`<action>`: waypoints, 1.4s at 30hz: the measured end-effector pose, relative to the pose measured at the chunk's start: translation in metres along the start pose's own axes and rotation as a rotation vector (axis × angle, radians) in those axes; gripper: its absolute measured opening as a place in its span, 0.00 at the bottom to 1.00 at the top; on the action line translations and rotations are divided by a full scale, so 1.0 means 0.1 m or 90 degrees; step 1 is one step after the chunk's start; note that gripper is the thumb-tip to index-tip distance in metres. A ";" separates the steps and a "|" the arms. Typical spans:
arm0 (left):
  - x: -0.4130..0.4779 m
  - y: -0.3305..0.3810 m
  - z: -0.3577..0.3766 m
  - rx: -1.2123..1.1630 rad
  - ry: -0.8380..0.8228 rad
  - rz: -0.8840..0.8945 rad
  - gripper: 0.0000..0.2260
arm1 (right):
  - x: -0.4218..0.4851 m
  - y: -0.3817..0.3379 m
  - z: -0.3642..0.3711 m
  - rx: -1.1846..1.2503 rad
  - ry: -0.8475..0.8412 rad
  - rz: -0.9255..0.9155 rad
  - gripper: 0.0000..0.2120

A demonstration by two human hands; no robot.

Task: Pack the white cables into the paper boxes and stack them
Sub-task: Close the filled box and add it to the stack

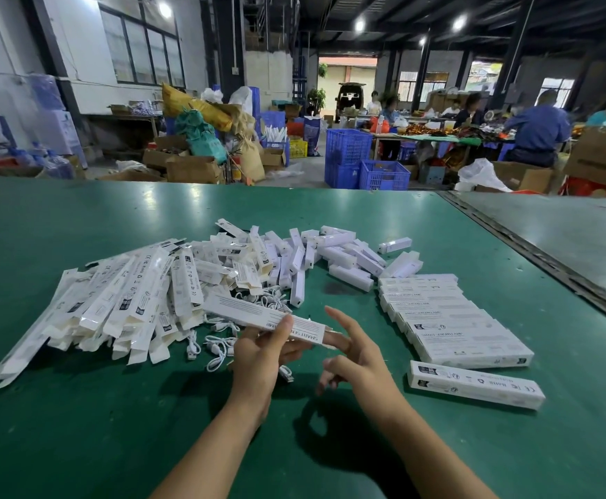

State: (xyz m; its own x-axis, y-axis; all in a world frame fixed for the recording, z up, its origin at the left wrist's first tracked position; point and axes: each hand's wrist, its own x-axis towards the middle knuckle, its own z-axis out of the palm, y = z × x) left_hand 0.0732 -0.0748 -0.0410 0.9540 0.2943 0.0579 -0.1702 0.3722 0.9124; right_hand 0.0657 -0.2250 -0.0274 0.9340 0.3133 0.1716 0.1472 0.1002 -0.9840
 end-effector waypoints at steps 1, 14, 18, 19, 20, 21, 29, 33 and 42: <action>0.00 -0.01 0.00 0.005 -0.015 -0.007 0.19 | -0.01 -0.01 0.01 0.012 -0.020 0.010 0.34; 0.12 0.15 -0.18 -0.125 0.161 0.009 0.14 | 0.06 0.12 0.04 -0.090 0.238 -0.097 0.31; 0.15 0.19 -0.23 -0.148 0.192 0.022 0.06 | 0.07 0.22 0.10 -0.266 0.186 -0.053 0.30; 0.15 0.19 -0.23 -0.147 0.195 0.023 0.06 | 0.07 0.25 0.13 -0.307 0.162 -0.044 0.30; 0.16 0.19 -0.24 -0.144 0.196 0.023 0.05 | 0.07 0.27 0.16 -0.340 0.136 -0.039 0.28; 0.16 0.18 -0.23 -0.142 0.198 0.023 0.05 | 0.07 0.29 0.19 -0.380 0.113 -0.038 0.26; 0.17 0.13 -0.21 -0.119 0.206 0.019 0.07 | 0.12 0.40 0.31 -0.659 0.029 -0.057 0.17; 0.17 0.12 -0.20 -0.111 0.209 0.010 0.11 | 0.13 0.38 0.25 -0.667 0.050 -0.053 0.12; 0.16 0.13 -0.22 -0.111 0.201 0.006 0.09 | 0.14 0.30 -0.20 -0.675 0.094 -0.021 0.10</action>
State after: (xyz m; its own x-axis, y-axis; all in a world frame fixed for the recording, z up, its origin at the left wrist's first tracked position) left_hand 0.0814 -0.0462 -0.0372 0.8330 0.5464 -0.0868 -0.2448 0.5048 0.8278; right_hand 0.0894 -0.2364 -0.0560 0.9440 0.2016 0.2613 0.3149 -0.7872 -0.5302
